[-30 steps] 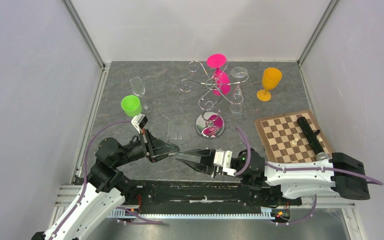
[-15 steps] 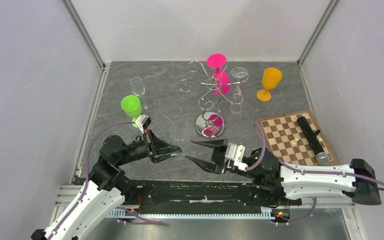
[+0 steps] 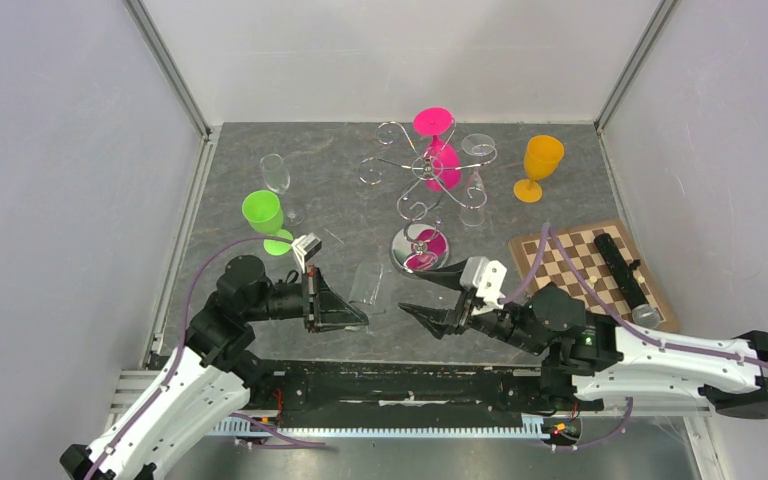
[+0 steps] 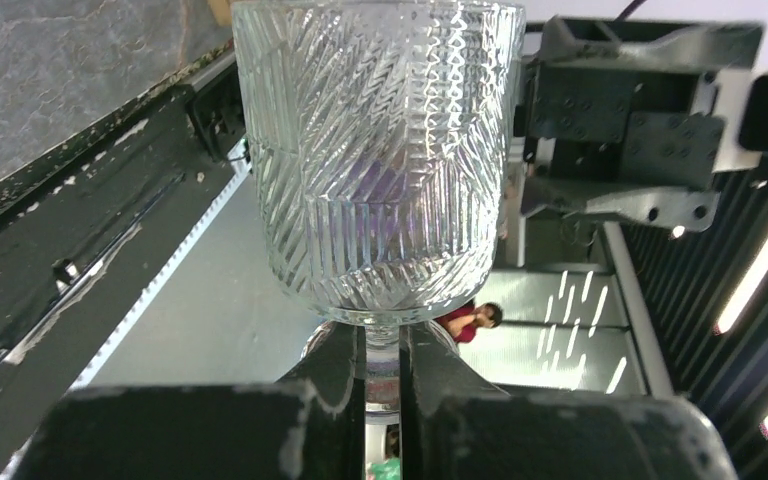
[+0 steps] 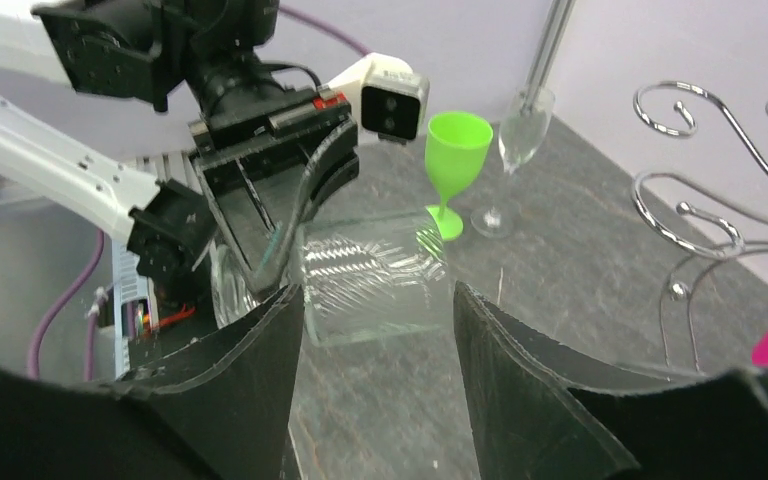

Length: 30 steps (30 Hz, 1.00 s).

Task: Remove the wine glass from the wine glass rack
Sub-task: Place the wine glass at the center of the board.

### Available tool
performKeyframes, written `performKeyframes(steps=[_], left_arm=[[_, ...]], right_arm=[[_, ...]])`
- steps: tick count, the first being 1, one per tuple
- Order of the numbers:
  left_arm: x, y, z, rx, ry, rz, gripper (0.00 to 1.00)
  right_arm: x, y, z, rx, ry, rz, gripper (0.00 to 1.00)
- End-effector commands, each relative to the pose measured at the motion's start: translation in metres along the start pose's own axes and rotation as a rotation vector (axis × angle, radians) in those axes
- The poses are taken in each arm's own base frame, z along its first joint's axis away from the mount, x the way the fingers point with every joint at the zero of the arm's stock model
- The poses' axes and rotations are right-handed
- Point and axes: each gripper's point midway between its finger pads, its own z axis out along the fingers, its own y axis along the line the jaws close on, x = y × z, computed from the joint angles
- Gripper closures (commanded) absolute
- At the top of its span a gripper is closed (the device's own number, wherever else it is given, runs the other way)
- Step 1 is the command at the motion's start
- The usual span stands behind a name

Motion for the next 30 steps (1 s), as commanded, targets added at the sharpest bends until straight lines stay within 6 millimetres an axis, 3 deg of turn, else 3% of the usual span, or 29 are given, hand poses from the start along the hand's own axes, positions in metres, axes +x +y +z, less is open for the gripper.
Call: performKeyframes(steps=[1, 8, 14, 22, 30], left_arm=[[0.02, -0.028, -0.013, 0.075, 0.122, 0.268, 0.98], [0.042, -0.019, -0.025, 0.062, 0.272, 0.396, 0.98], [0.056, -0.015, -0.037, 0.059, 0.344, 0.501, 0.98], [0.071, -0.019, -0.048, 0.099, 0.388, 0.578, 0.98], [0.085, -0.023, -0.056, 0.141, 0.409, 0.632, 0.98]], right_arm=[[0.005, -0.004, -0.019, 0.011, 0.151, 0.052, 0.41], [-0.007, 0.016, -0.034, -0.121, 0.203, 0.097, 0.4], [-0.03, 0.047, -0.041, -0.304, 0.186, 0.158, 0.4], [-0.041, 0.077, -0.037, -0.501, 0.214, 0.101, 0.4], [-0.046, 0.091, -0.028, -0.602, 0.227, 0.063, 0.41]])
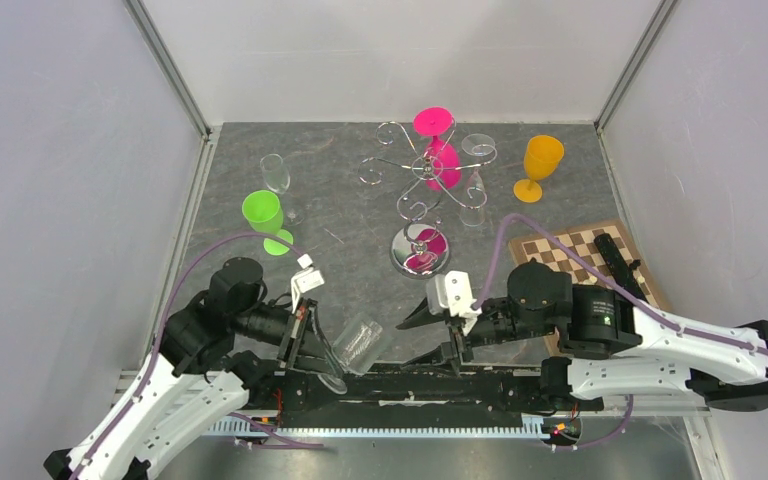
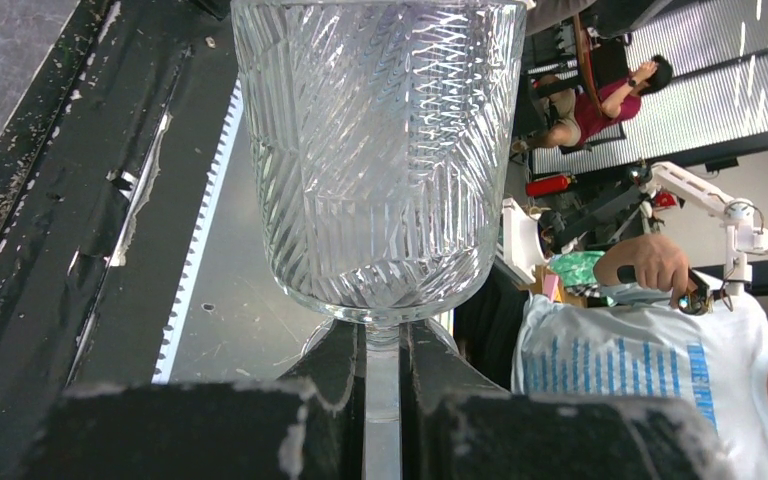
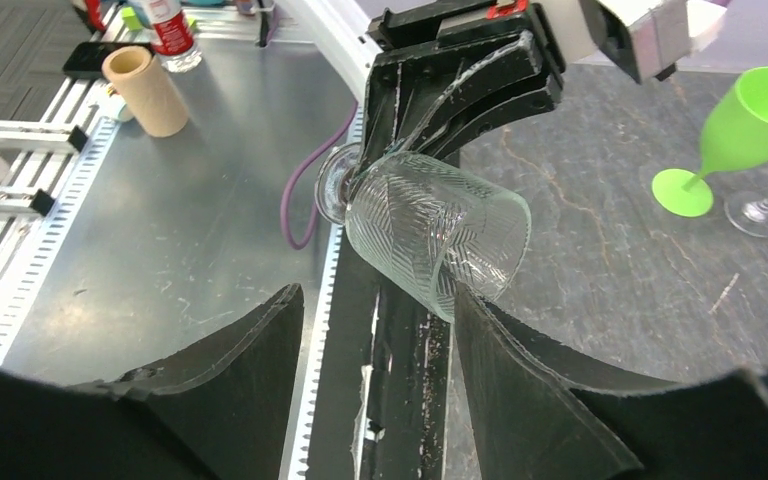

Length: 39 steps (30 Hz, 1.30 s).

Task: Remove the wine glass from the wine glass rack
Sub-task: Place the wine glass at the center of the board.

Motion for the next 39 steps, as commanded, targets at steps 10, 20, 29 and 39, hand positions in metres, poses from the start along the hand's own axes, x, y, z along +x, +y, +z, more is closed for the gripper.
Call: performKeyframes(steps=[10, 20, 29, 39], left_arm=[[0.014, -0.043, -0.015, 0.14, 0.002, 0.253, 0.98], [0.018, -0.046, -0.017, 0.145, -0.001, 0.281, 0.98], [0.019, -0.046, -0.018, 0.143, -0.006, 0.29, 0.98], [0.017, -0.047, -0.019, 0.131, -0.01, 0.301, 0.98]], right_arm=[[-0.027, 0.02, 0.016, -0.181, 0.005, -0.039, 0.43], [-0.021, 0.027, 0.035, -0.254, 0.033, -0.013, 0.45], [-0.015, 0.037, 0.045, -0.333, 0.028, 0.014, 0.55], [-0.008, 0.047, 0.059, -0.41, 0.029, 0.066, 0.6]])
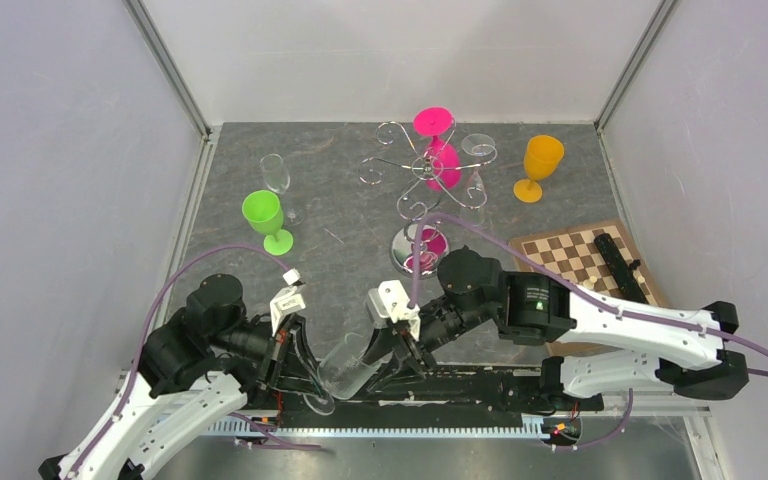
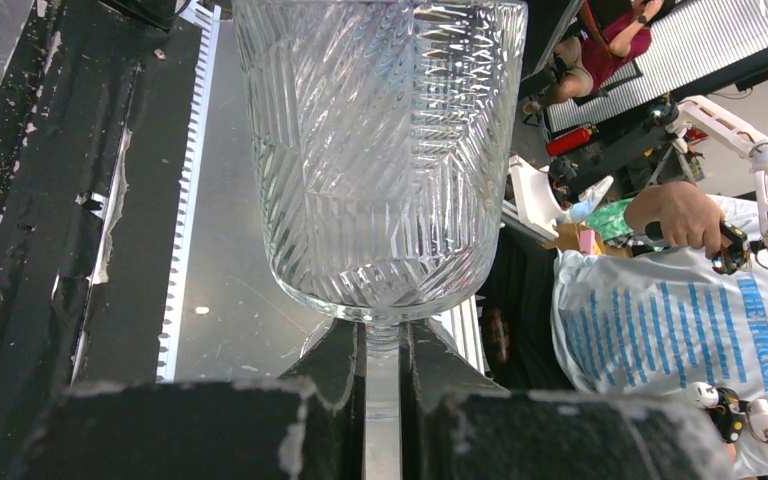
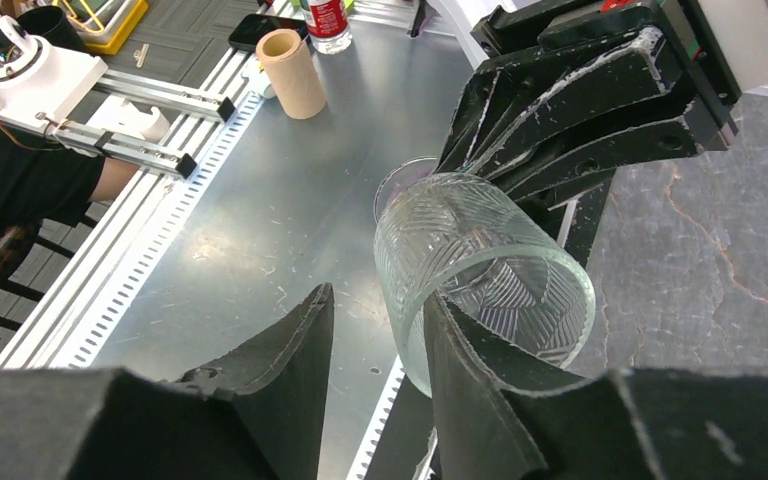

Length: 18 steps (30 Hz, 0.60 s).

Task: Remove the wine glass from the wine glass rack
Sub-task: Place the wine glass at the center of the board.

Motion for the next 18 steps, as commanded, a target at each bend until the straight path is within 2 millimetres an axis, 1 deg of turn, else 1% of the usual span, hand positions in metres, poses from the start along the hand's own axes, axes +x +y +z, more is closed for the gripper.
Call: performKeyframes(steps=[1, 3, 9, 11, 14, 15, 18], left_arm=[[-0.0092, -0.0149, -0.0043, 0.033, -0.021, 0.115, 0.98], [-0.0089, -0.0153, -0.0047, 0.031, -0.022, 0.117, 0.98], [-0.0106, -0.0136, -0.0046, 0.017, -0.028, 0.116, 0.98], [-0.0125, -0.0124, -0.0038, 0.014, -0.024, 0.111, 0.98], [-0.0151, -0.0114, -0.003, 0.01, -0.022, 0.107, 0.98], [-0.0159, -0.0115, -0.003, 0.007, -0.023, 0.107, 0.95], [-0.0175, -0.0089, -0.0027, -0.007, -0.028, 0.11, 0.79]], right_arm=[[-0.006, 0.0064, 0.0099, -0.068, -0.031, 0.012, 0.61], [-0.0052, 0.0067, 0.0115, -0.077, -0.03, 0.014, 0.67], [-0.0031, 0.0087, 0.0128, -0.089, -0.032, 0.035, 0.93], [-0.0041, 0.0087, 0.0124, -0.085, -0.045, 0.036, 1.0], [-0.0042, 0.008, 0.0118, -0.077, -0.051, 0.039, 1.0], [-0.0049, 0.0069, 0.0114, -0.068, -0.054, 0.038, 1.0], [-0.0072, 0.0062, 0.01, -0.057, -0.063, 0.034, 1.0]])
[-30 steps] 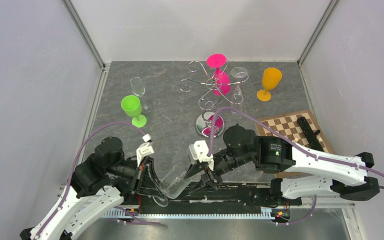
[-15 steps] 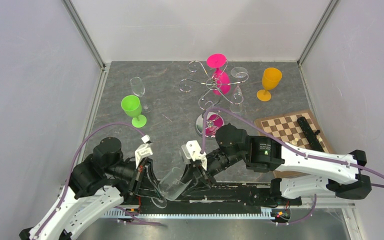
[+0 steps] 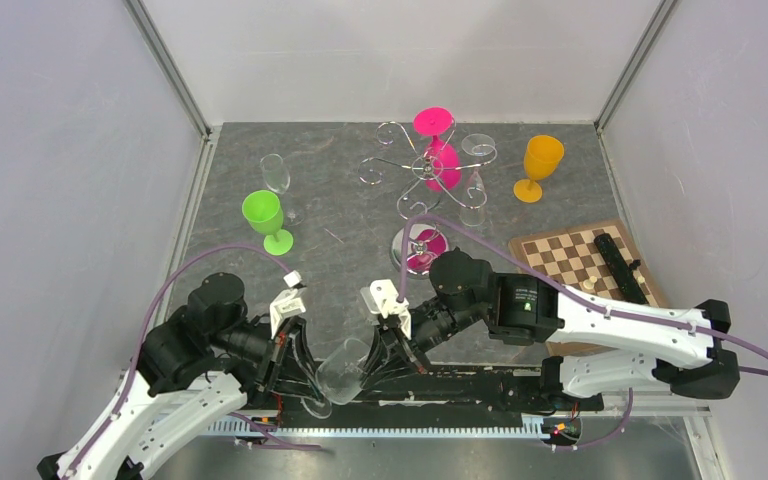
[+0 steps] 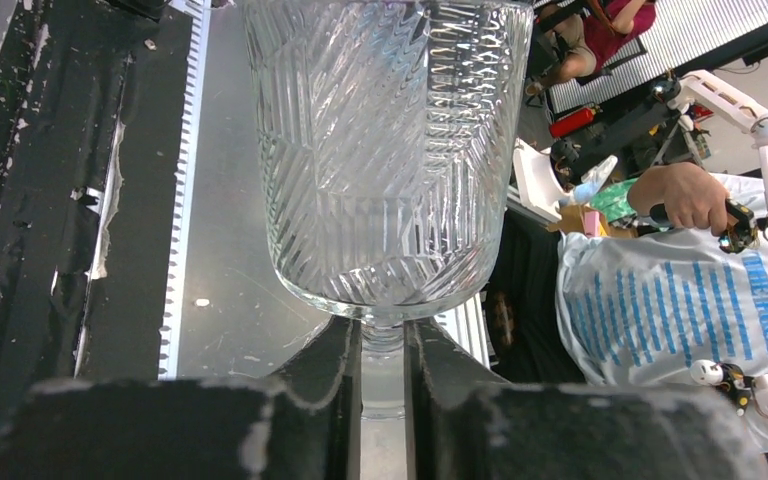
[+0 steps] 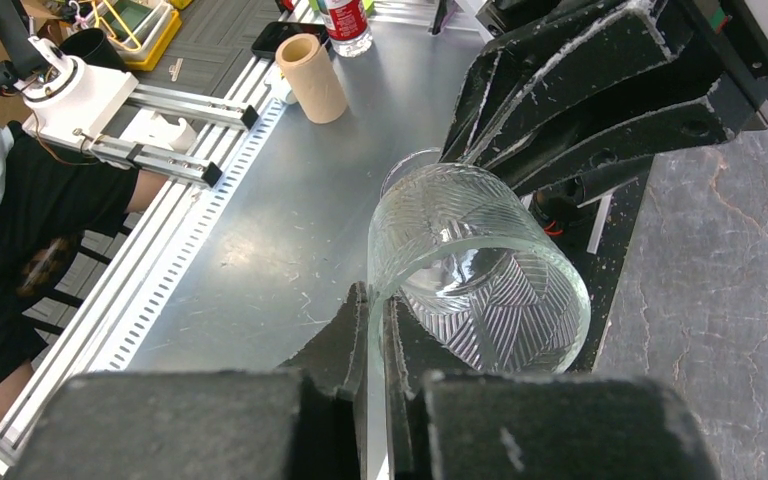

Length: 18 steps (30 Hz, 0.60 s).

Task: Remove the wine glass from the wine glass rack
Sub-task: Place the wine glass at the center of the board.

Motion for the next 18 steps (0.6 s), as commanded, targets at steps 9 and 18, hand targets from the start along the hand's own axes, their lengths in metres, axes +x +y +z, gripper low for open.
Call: performKeyframes(steps=[9, 18], left_arm=[[-0.028, 0.006, 0.001, -0.063, -0.058, 0.069, 0.46], [-0.04, 0.033, 0.006, -0.172, -0.073, 0.028, 0.38]], right_arm=[[-0.02, 0.01, -0.012, 0.013, -0.08, -0.064, 1.0], [0.002, 0.005, -0.037, 0.138, -0.004, -0.026, 1.0]])
